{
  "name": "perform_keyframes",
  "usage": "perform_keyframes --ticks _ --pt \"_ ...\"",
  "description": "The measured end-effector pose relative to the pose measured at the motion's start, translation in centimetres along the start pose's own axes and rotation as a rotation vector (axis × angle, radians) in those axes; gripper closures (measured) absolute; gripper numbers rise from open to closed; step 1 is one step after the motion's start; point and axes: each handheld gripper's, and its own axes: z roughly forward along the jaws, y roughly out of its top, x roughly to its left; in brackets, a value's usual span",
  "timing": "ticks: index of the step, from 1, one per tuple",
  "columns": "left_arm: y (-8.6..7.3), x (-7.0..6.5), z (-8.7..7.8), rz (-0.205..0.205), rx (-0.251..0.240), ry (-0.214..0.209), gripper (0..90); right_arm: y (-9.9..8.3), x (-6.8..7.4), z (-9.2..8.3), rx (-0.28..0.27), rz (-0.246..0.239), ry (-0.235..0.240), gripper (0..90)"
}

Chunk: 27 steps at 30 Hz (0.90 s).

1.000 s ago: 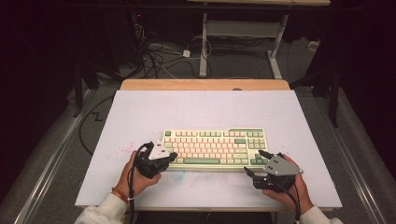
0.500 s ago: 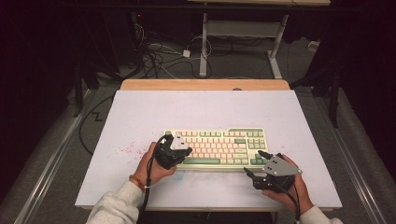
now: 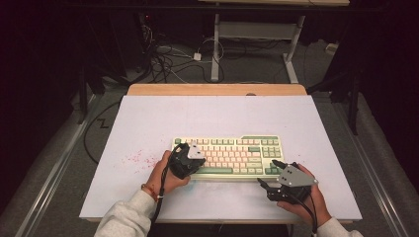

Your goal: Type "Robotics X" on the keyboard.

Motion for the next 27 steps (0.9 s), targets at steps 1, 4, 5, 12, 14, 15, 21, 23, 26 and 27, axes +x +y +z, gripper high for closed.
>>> perform_keyframes --ticks 1,4,5,12,14,15,21,23,26,27 --pt "0.0 0.0 0.0 0.001 0.002 0.0 86.7 0.0 0.0 0.0 0.001 -0.002 0.0 26.8" --pt "-0.1 -0.1 0.3 0.011 0.02 -0.001 86.9 0.0 0.1 0.1 0.009 -0.007 0.003 26.8" --pt "0.0 -0.1 0.2 0.015 0.023 0.001 86.9 0.0 0.1 0.1 0.009 -0.009 0.005 26.8" --pt "0.1 -0.1 -0.3 0.011 -0.002 0.01 86.6 0.1 -0.1 -0.1 0.0 -0.004 -0.001 26.8" --pt "0.1 -0.2 -0.4 0.016 -0.007 0.015 86.6 0.1 -0.1 -0.2 -0.001 -0.006 -0.002 26.7" --pt "0.2 -0.3 -0.5 0.021 -0.005 0.017 86.6 0.1 -0.1 -0.2 -0.002 -0.006 -0.003 26.8" --pt "0.2 -0.4 -0.9 0.026 -0.017 0.032 85.8 0.2 -0.1 -0.3 -0.014 -0.005 0.003 26.7" --pt "0.1 -0.4 -1.0 0.032 -0.02 0.032 85.8 0.2 -0.1 -0.3 -0.006 -0.001 -0.001 26.7" --pt "0.1 -0.5 -1.2 0.035 -0.027 0.035 85.8 0.3 -0.1 -0.3 -0.007 0.002 -0.001 26.6" --pt "0.1 -0.5 -1.2 0.034 -0.029 0.038 85.7 0.3 -0.1 -0.3 -0.007 0.001 -0.002 26.6"
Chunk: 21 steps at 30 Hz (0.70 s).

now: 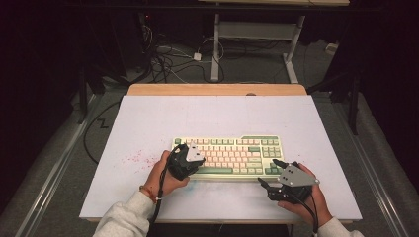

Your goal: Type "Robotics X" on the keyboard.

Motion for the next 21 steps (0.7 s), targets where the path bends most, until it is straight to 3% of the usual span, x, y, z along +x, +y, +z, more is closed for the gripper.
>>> perform_keyframes --ticks 11,21 --pt "-0.1 0.1 -0.4 0.0 -0.015 0.016 85.5 0.1 -0.3 -0.1 -0.005 0.006 -0.008 26.7" --pt "-0.7 1.1 -2.2 -0.04 -0.044 0.045 85.4 0.2 -0.2 -0.2 -0.003 0.009 -0.004 26.7"
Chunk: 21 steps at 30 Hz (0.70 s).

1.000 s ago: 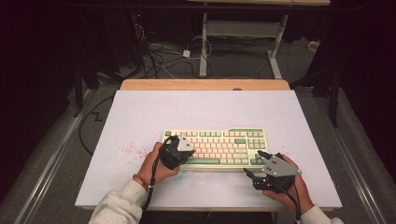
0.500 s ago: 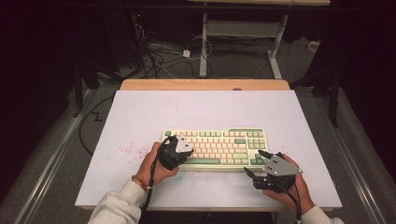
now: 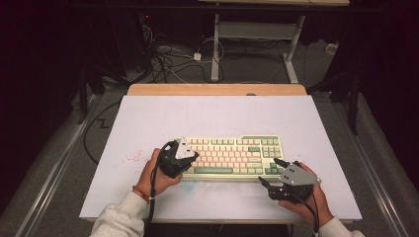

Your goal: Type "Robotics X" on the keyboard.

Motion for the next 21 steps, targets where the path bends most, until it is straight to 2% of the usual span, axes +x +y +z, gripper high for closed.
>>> perform_keyframes --ticks 9,15,21 --pt "-0.4 1.0 0.5 -0.028 0.019 0.011 85.0 0.0 0.1 0.2 0.006 -0.002 0.003 26.7" --pt "-0.1 1.0 1.4 -0.026 0.037 -0.015 84.8 0.0 0.1 0.3 0.011 -0.007 0.009 26.7" --pt "-0.2 1.2 2.2 -0.031 0.06 -0.015 84.3 -0.1 0.1 0.4 0.016 -0.01 0.013 26.7"
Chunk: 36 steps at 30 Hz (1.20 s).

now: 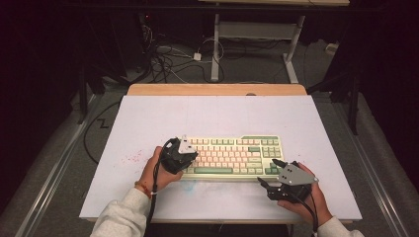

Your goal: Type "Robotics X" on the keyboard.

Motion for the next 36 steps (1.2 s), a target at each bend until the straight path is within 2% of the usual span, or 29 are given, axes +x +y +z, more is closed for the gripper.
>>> perform_keyframes --ticks 9,21,24,28,36 --pt "-0.2 0.3 0.5 -0.012 0.018 -0.002 84.3 -0.1 0.0 0.1 0.007 -0.003 0.002 26.7" --pt "-0.2 0.2 0.7 -0.005 0.031 0.009 83.6 -0.1 0.1 0.1 0.01 -0.009 0.006 26.7" --pt "-0.3 0.1 1.0 0.003 0.052 0.013 85.0 -0.1 0.2 0.2 0.015 -0.011 0.008 26.7" --pt "-0.3 -0.1 1.1 0.014 0.047 0.016 86.8 -0.1 0.2 0.3 0.021 -0.015 0.01 26.7" --pt "-0.1 -0.2 0.5 0.021 0.027 0.024 84.4 -0.1 0.1 0.2 0.017 -0.009 0.009 26.7"
